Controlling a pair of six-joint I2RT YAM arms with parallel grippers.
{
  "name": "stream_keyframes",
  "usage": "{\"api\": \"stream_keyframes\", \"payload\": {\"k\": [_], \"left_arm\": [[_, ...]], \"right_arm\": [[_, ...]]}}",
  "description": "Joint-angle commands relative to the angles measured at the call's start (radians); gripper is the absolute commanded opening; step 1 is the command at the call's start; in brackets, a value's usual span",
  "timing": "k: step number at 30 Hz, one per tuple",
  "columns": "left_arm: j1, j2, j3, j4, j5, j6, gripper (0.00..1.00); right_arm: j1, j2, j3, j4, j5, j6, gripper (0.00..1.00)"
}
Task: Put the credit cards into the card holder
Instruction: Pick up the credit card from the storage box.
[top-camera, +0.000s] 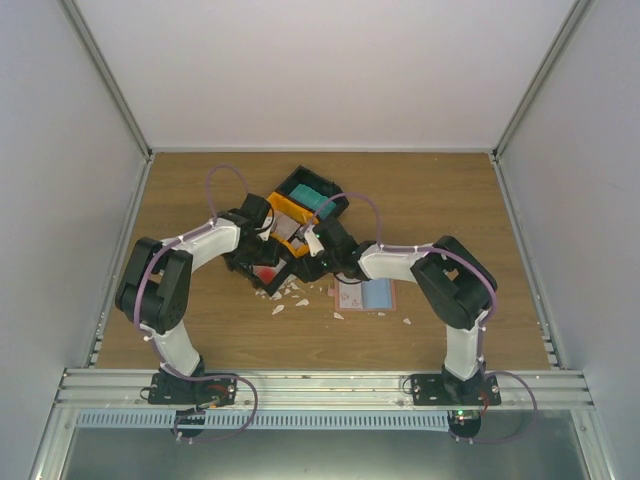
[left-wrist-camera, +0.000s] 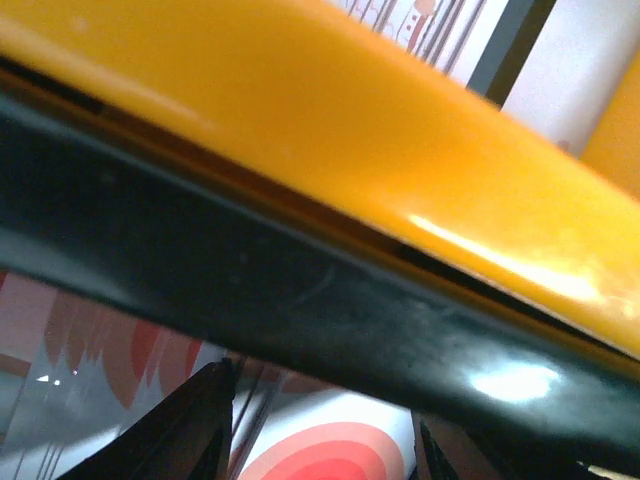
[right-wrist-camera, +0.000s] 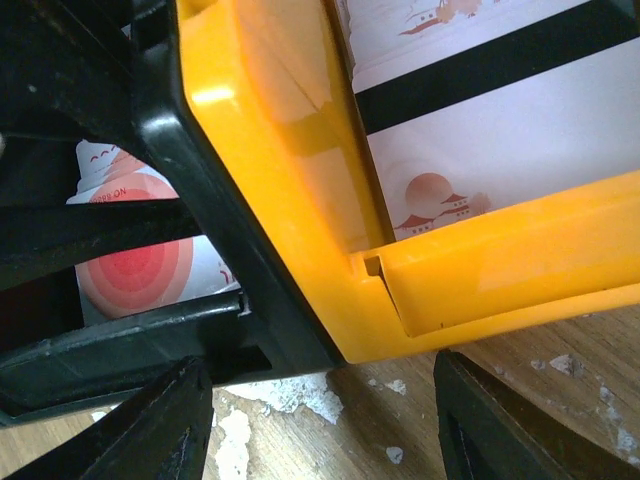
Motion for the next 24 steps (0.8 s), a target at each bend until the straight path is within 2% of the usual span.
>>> {"api": "stream_keyframes", "payload": {"k": [1, 7, 21, 24], "left_arm": [[-0.012, 0.025, 0.003, -0.033, -0.053, 0.015, 0.51], [-0.020, 0.003, 0.016, -0.048, -0.001, 0.002, 0.38], [-0.036, -0.061, 0.036, -0.107, 0.100, -0.005, 0.37], [-0.041, -0.068, 0.027, -0.118, 0.106, -0.009, 0.34]], "right_arm": [[0.010, 0.030, 0.024, -0.006, 0.030, -0.016, 0.61], [0.011, 0.035, 0.034, -0.011, 0.034, -0.004, 0.61], [0.011, 0.053, 0.056, -0.019, 0.047, 0.018, 0.59], [0.010, 0.053, 0.056, -0.018, 0.051, 0.022, 0.58]]}}
